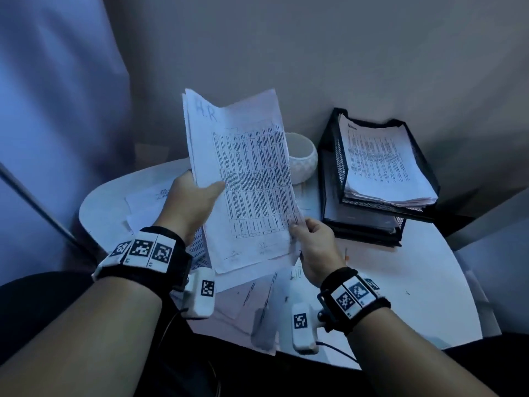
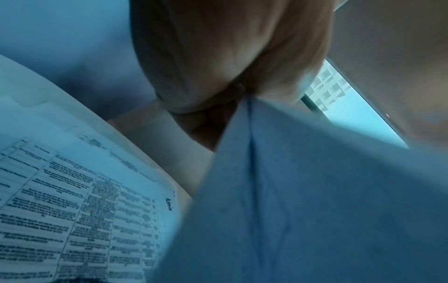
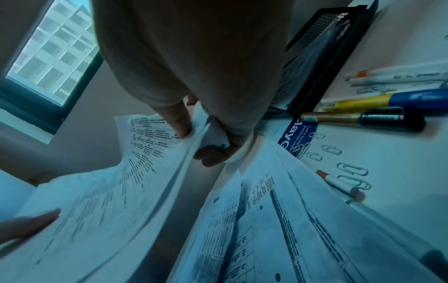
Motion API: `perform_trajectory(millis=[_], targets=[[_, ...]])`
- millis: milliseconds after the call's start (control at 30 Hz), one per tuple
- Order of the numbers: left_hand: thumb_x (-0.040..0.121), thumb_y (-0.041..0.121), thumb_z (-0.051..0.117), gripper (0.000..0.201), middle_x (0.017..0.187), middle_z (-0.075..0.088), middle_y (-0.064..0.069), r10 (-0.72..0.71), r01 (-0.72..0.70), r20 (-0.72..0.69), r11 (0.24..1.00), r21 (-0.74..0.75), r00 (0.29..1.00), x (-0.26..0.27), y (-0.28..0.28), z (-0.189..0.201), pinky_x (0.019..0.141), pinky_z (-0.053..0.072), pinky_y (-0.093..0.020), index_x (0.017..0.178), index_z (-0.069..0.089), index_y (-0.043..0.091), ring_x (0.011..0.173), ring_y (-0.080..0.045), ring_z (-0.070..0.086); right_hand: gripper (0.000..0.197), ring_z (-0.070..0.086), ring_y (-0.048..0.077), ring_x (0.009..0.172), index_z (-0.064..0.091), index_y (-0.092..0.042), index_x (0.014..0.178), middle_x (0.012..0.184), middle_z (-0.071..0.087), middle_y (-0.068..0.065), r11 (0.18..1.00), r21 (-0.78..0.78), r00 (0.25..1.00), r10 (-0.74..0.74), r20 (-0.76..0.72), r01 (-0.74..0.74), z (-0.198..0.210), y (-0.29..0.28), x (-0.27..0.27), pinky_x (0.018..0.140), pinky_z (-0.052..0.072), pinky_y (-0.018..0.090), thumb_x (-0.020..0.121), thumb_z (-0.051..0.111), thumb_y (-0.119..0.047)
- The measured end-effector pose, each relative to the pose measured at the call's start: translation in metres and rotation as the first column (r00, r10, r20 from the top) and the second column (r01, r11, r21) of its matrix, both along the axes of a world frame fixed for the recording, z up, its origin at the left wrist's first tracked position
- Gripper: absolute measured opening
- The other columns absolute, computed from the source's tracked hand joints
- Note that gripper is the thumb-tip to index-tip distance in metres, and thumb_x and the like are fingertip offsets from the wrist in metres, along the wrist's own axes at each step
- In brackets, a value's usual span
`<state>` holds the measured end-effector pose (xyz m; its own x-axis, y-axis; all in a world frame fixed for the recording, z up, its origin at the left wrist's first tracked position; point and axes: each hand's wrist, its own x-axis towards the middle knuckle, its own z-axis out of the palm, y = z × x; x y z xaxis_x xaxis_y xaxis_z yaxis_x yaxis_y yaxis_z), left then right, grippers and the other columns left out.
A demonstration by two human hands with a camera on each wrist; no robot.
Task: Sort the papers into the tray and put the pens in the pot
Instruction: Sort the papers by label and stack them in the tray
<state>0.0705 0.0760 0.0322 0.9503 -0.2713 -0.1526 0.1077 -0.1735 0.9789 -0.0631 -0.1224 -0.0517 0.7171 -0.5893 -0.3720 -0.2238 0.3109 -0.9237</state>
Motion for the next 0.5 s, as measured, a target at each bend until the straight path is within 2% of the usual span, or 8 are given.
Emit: perform_trajectory(millis=[33, 100, 200, 233, 300, 400, 433, 500], targets=[[0.092, 0.02, 0.07, 0.012, 0.103, 0.078, 0.005, 0.017, -0.018, 0.031, 0.999, 0.036, 0.999, 0.003, 0.002, -0.001, 0.094, 0.059, -0.05, 0.103, 0.073, 0.02, 0.098, -0.021, 0.074, 0.011, 0.068, 0.049, 0.106, 0.072, -0.001, 0.1, 0.111, 0.073, 0.027, 1.0, -0.021, 1.0, 0.005, -0.011, -0.005, -0.002, 0.0, 0.004, 0.097, 0.053, 0.063, 0.098, 0.063, -0.008], [0.092, 0.013, 0.066, 0.007, 0.097, 0.075, 0.005, 0.042, -0.048, 0.066, 0.995, 0.086, 0.997, 0.009, 0.007, -0.001, 0.093, 0.059, -0.045, 0.094, 0.07, 0.018, 0.096, -0.024, 0.072, 0.011, 0.07, 0.04, 0.096, 0.071, -0.004, 0.102, 0.108, 0.074, 0.022, 0.998, -0.057, 0.999, -0.001, -0.05, -0.002, -0.004, 0.0, 0.015, 0.095, 0.055, 0.061, 0.098, 0.062, -0.009], [0.095, 0.008, 0.063, 0.021, 0.086, 0.064, 0.012, 0.122, -0.134, 0.115, 0.986, 0.101, 0.986, 0.017, 0.016, 0.002, 0.08, 0.053, -0.033, 0.08, 0.059, 0.022, 0.091, -0.025, 0.066, 0.015, 0.066, 0.025, 0.09, 0.067, -0.01, 0.111, 0.106, 0.071, 0.012, 0.99, -0.137, 0.98, -0.019, -0.196, -0.008, -0.017, 0.001, 0.033, 0.091, 0.058, 0.05, 0.1, 0.057, -0.012], [0.095, 0.008, 0.063, 0.018, 0.086, 0.063, 0.011, 0.136, -0.15, 0.125, 0.983, 0.108, 0.983, 0.019, 0.018, 0.001, 0.075, 0.051, -0.031, 0.082, 0.06, 0.02, 0.09, -0.026, 0.065, 0.02, 0.065, 0.021, 0.088, 0.066, -0.011, 0.118, 0.106, 0.069, 0.007, 0.979, -0.199, 0.962, -0.006, -0.272, -0.05, -0.024, 0.002, 0.037, 0.091, 0.058, 0.048, 0.1, 0.058, -0.013], [0.094, 0.009, 0.062, 0.002, 0.087, 0.064, 0.006, 0.154, -0.172, 0.137, 0.976, 0.134, 0.979, 0.023, 0.022, -0.002, 0.07, 0.05, -0.032, 0.092, 0.063, 0.011, 0.09, -0.027, 0.064, 0.035, 0.067, 0.022, 0.094, 0.062, -0.013, 0.132, 0.121, 0.067, 0.004, 0.917, -0.328, 0.898, 0.068, -0.434, -0.228, -0.034, 0.006, 0.043, 0.092, 0.06, 0.046, 0.097, 0.062, -0.018], [0.092, 0.01, 0.061, 0.008, 0.093, 0.068, 0.0, 0.174, -0.193, 0.128, 0.969, 0.152, 0.976, 0.027, 0.027, -0.002, 0.079, 0.054, -0.037, 0.1, 0.064, 0.008, 0.093, -0.029, 0.066, 0.051, 0.063, 0.028, 0.118, 0.054, -0.013, 0.143, 0.138, 0.062, 0.009, 0.77, -0.446, 0.796, 0.129, -0.592, -0.456, -0.04, 0.017, 0.051, 0.097, 0.053, 0.034, 0.094, 0.067, -0.022], [0.092, 0.011, 0.061, 0.008, 0.095, 0.069, -0.003, 0.179, -0.2, 0.136, 0.967, 0.159, 0.974, 0.028, 0.029, -0.002, 0.083, 0.056, -0.04, 0.099, 0.064, 0.009, 0.095, -0.03, 0.067, 0.052, 0.061, 0.03, 0.121, 0.054, -0.011, 0.143, 0.137, 0.062, 0.01, 0.745, -0.456, 0.778, 0.134, -0.613, -0.487, -0.041, 0.021, 0.055, 0.096, 0.05, 0.032, 0.094, 0.067, -0.022], [0.092, 0.012, 0.061, 0.004, 0.095, 0.069, -0.002, 0.177, -0.201, 0.145, 0.964, 0.173, 0.974, 0.029, 0.03, -0.001, 0.087, 0.056, -0.043, 0.095, 0.063, 0.012, 0.096, -0.031, 0.067, 0.046, 0.061, 0.033, 0.119, 0.056, -0.014, 0.137, 0.128, 0.066, 0.011, 0.682, -0.493, 0.75, 0.124, -0.65, -0.54, -0.044, 0.029, 0.062, 0.093, 0.051, 0.032, 0.092, 0.064, -0.023]])
